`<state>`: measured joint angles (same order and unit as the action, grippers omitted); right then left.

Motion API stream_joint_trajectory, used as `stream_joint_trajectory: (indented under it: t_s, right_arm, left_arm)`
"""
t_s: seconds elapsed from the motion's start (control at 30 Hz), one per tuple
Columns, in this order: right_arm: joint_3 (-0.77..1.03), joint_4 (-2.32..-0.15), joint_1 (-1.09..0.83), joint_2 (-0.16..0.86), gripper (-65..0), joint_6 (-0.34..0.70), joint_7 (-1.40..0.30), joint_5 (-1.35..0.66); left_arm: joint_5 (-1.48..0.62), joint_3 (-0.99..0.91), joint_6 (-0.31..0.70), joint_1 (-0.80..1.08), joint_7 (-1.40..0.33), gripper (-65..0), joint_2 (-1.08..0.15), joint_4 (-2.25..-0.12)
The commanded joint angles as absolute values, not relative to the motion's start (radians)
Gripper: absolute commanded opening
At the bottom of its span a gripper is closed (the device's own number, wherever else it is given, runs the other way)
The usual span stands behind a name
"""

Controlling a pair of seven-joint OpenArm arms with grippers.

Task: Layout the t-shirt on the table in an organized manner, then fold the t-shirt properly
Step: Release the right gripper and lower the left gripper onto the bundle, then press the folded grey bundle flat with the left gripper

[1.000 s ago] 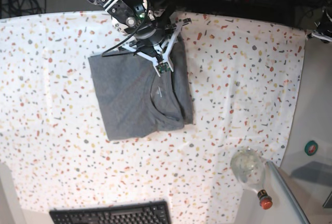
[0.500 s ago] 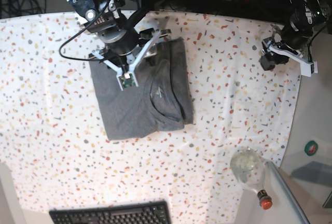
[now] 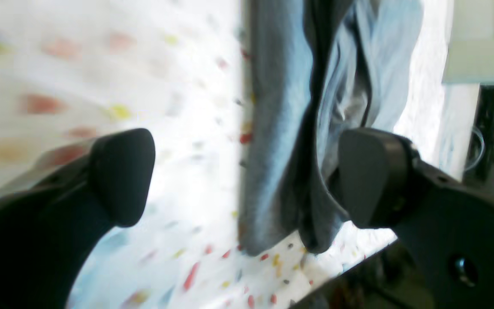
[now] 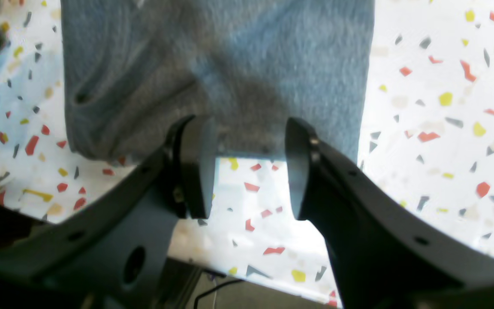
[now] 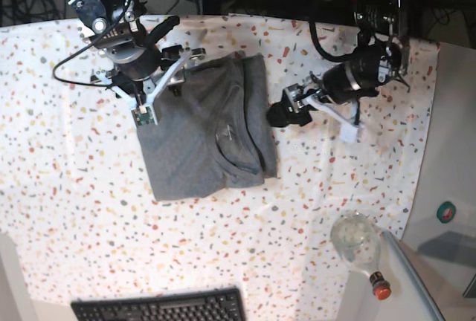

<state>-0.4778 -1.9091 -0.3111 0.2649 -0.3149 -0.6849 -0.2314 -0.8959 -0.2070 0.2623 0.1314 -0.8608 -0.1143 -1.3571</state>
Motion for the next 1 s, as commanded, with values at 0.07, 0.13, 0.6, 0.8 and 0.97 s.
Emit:
stream_joint_trajectory:
  t_s: [0.07, 0.13, 0.6, 0.8, 0.97]
  right_arm:
    - [-0.473, -1.925, -0.305, 0.268, -39.3, -0.312, -0.667, -0.228]
    - [-0.473, -1.925, -0.305, 0.268, -39.3, -0.312, -0.667, -0.228]
    - [-0.449, -1.925, -0.302, 0.288, -39.3, -0.312, -0.664, -0.228]
    - [-0.343, -1.926, -0.32, 0.286, -39.3, -0.308, -0.662, -0.228]
    - [-0.236, -1.926, -0.331, 0.283, -39.3, -0.308, -0.662, -0.228]
  left_arm:
    - [-0.917, -0.173, 0.271, 0.077, -0.848, 0.0, -0.117, -1.288]
    - [-0.914, -0.16, 0.271, 0.053, -0.848, 0.0, -0.099, -1.254]
    - [-0.639, -0.157, 0.271, -0.016, -0.848, 0.0, 0.035, -1.138]
    - [-0.638, -0.156, 0.271, -0.062, -0.848, -16.0, 0.031, -1.01]
    - [-0.638, -0.015, 0.268, -0.096, -0.849, -65.0, -0.002, -1.01]
